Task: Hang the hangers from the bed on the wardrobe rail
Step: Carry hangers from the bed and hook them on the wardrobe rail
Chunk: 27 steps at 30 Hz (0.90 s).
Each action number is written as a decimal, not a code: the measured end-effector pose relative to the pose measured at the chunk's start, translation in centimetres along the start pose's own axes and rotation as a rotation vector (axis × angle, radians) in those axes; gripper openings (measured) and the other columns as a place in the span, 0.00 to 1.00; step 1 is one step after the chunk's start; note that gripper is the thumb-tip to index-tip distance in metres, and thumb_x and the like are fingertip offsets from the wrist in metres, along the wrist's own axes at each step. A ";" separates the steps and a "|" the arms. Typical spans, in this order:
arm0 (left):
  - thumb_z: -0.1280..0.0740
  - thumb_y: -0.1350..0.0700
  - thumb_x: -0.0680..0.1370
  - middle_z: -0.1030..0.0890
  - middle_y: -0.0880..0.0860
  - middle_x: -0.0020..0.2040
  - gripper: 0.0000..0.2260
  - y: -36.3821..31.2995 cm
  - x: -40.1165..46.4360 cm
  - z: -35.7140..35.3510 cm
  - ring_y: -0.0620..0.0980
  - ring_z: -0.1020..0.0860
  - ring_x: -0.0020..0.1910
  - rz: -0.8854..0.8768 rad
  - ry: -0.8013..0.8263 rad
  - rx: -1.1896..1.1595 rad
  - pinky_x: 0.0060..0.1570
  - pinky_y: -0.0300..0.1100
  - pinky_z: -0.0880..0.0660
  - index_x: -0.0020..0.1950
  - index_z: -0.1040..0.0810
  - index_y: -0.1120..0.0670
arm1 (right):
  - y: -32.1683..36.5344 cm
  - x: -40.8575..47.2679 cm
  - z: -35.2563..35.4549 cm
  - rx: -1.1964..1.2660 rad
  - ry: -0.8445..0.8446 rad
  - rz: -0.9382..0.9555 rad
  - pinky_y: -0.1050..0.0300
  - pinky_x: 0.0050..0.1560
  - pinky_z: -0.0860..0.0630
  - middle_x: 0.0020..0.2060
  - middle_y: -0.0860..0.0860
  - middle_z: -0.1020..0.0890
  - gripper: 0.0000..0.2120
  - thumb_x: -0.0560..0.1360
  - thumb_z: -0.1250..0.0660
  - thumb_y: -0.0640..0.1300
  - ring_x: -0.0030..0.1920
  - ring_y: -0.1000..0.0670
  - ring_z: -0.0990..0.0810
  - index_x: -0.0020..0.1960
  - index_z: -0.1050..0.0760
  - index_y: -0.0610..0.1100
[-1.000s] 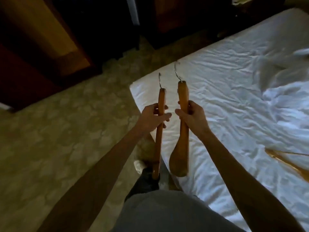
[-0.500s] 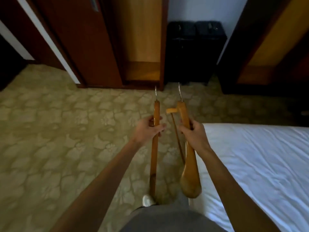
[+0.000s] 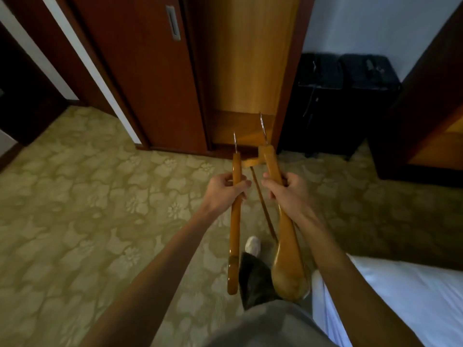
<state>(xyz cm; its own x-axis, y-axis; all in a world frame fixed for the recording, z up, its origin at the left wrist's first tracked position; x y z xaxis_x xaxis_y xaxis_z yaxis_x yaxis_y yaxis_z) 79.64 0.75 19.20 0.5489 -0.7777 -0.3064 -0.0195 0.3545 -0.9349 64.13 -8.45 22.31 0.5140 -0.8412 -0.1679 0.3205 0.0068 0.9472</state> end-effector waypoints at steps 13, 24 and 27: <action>0.27 0.55 0.76 0.17 0.50 0.35 0.07 -13.9 28.7 9.5 0.44 0.19 0.33 -0.107 -0.199 -0.012 0.34 0.37 0.23 0.50 0.16 0.57 | 13.2 32.3 -6.6 -0.007 0.103 0.081 0.62 0.37 0.22 0.32 0.52 0.20 0.05 0.76 0.29 0.47 0.33 0.56 0.20 0.52 0.20 0.50; 0.29 0.56 0.77 0.15 0.54 0.36 0.07 -21.5 50.8 18.8 0.48 0.17 0.35 -0.220 -0.123 0.000 0.35 0.40 0.22 0.47 0.16 0.59 | 21.0 53.5 -15.6 -0.001 0.049 0.101 0.63 0.36 0.25 0.29 0.55 0.20 0.04 0.75 0.29 0.47 0.31 0.59 0.21 0.50 0.18 0.51; 0.28 0.53 0.77 0.16 0.52 0.35 0.08 -25.0 57.3 22.0 0.46 0.18 0.33 -0.270 -0.079 0.012 0.34 0.37 0.23 0.47 0.16 0.58 | 24.0 59.8 -17.3 -0.009 -0.028 0.090 0.60 0.40 0.25 0.32 0.54 0.18 0.05 0.76 0.29 0.48 0.35 0.57 0.20 0.50 0.18 0.50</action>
<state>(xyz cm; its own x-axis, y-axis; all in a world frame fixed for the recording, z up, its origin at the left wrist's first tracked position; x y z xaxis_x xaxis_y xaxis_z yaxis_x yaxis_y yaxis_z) 129.98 -41.22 29.01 0.5965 -0.8020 -0.0309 0.1462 0.1464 -0.9784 116.34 -49.24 30.30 0.5189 -0.8516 -0.0746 0.2811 0.0875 0.9557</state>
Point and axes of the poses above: each hand's wrist, its own x-axis towards the middle knuckle, its own z-axis out of the back of the hand, y = z × x, the point moved 7 cm from there along x, towards the middle knuckle
